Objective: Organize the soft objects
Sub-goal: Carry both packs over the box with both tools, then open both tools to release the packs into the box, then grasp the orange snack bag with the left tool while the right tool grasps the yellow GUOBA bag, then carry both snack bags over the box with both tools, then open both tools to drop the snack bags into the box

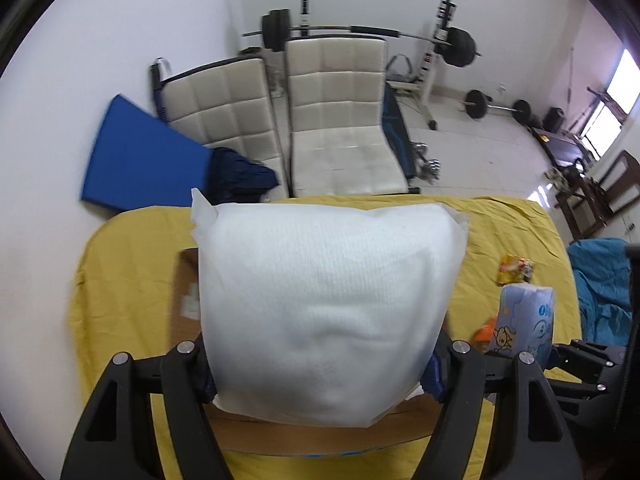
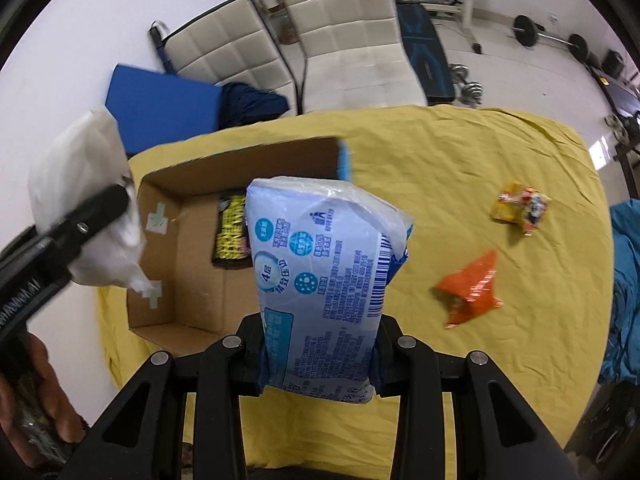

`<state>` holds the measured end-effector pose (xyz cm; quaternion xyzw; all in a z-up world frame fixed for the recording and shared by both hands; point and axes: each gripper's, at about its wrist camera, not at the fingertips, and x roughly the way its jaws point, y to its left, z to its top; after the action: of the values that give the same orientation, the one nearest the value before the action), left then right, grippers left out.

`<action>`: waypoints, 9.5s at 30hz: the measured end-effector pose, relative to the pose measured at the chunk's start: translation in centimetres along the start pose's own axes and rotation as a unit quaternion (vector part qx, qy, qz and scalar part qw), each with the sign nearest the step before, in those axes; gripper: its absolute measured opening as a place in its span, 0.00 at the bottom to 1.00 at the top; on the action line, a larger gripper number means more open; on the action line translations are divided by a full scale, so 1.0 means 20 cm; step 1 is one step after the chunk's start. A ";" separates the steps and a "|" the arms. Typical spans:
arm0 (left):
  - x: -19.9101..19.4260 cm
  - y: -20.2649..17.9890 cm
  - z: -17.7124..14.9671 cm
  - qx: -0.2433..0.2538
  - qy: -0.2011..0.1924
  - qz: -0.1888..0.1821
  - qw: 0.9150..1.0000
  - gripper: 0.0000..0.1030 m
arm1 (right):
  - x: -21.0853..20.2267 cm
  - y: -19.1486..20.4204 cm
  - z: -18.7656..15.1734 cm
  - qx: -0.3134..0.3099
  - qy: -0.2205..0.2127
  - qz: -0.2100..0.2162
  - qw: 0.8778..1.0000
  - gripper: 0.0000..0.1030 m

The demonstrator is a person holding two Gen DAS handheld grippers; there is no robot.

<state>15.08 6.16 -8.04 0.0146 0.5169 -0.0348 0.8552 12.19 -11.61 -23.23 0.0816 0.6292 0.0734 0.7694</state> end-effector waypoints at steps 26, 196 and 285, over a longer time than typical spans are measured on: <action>0.78 0.48 -0.20 -0.053 0.165 0.017 0.985 0.70 | 0.94 0.21 -0.06 -0.006 0.138 -0.057 0.989 0.38; 0.99 -1.44 -0.22 -0.002 0.201 -0.076 0.977 0.31 | 0.55 -1.43 0.29 0.069 0.117 -0.073 0.988 0.34; 0.77 0.53 -0.58 -0.072 0.245 -0.029 0.966 0.50 | 0.89 0.54 -0.01 -0.049 0.120 -0.020 0.991 0.43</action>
<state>12.78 16.70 -27.28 -0.0538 0.7121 -0.0181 0.6998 15.35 2.84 -37.90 0.0221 0.7144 0.0983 0.6925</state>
